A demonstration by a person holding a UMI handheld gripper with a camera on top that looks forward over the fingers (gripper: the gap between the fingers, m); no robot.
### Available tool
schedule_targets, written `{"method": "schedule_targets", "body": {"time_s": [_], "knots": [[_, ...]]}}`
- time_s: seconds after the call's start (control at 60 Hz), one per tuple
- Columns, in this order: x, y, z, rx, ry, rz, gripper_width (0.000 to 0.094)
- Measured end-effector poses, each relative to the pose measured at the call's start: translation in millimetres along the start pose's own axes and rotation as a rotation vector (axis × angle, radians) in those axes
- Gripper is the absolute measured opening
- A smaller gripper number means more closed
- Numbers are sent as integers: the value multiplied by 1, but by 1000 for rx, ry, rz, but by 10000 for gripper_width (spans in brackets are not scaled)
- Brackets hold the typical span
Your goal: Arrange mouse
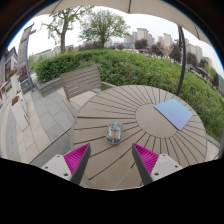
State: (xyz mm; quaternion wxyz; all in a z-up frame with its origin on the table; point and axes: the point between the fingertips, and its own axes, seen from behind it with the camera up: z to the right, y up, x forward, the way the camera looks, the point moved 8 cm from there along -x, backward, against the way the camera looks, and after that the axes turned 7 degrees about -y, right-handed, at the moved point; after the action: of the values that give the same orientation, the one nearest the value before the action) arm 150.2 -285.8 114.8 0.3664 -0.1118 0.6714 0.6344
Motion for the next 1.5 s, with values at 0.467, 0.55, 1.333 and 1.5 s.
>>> {"method": "schedule_targets", "body": {"time_s": [0.467, 0.55, 1.333, 1.5], "knots": [[123, -1, -11, 15, -33, 2, 855], [129, 7, -13, 11, -25, 18, 851], [40, 103, 42, 23, 171, 84, 369], [34, 181, 148, -2, 109, 182, 370]]}}
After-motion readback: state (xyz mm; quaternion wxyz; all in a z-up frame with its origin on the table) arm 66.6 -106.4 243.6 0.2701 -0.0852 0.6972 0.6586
